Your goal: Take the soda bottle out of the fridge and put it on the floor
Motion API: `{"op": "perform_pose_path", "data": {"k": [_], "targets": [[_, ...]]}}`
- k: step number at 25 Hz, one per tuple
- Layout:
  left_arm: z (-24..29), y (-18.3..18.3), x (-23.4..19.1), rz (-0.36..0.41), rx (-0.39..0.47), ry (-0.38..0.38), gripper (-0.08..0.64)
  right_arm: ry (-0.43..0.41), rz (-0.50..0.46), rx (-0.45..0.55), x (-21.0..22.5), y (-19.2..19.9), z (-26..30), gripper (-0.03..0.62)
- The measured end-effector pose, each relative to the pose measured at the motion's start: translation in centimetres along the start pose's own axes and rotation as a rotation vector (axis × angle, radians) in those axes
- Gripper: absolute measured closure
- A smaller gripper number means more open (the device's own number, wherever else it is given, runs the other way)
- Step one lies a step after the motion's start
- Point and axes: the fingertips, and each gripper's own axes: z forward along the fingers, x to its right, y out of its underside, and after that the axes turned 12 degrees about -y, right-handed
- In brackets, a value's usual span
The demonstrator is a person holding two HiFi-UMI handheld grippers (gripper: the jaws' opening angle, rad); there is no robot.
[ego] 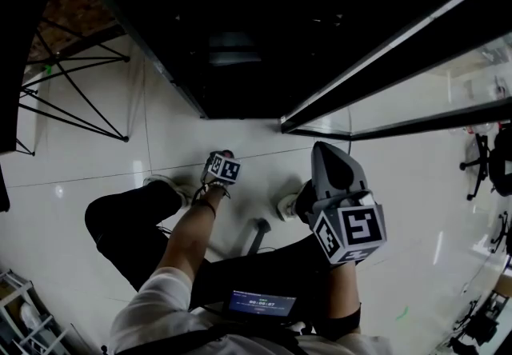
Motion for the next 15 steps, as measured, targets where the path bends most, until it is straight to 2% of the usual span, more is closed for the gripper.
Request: {"op": "perform_pose_path", "data": {"k": [7,15], "targets": [[1.2,0.2,0.1,0.014,-0.002,-0.019,0.416,-0.007,0.001,-0.011,-0.1,0.4,0.5,0.575],[2.0,1.2,0.9,0.021,-0.026,-0.003,0.416,-0.008,0.006,-0.015,0.0,0.7,0.6,0.575]]}}
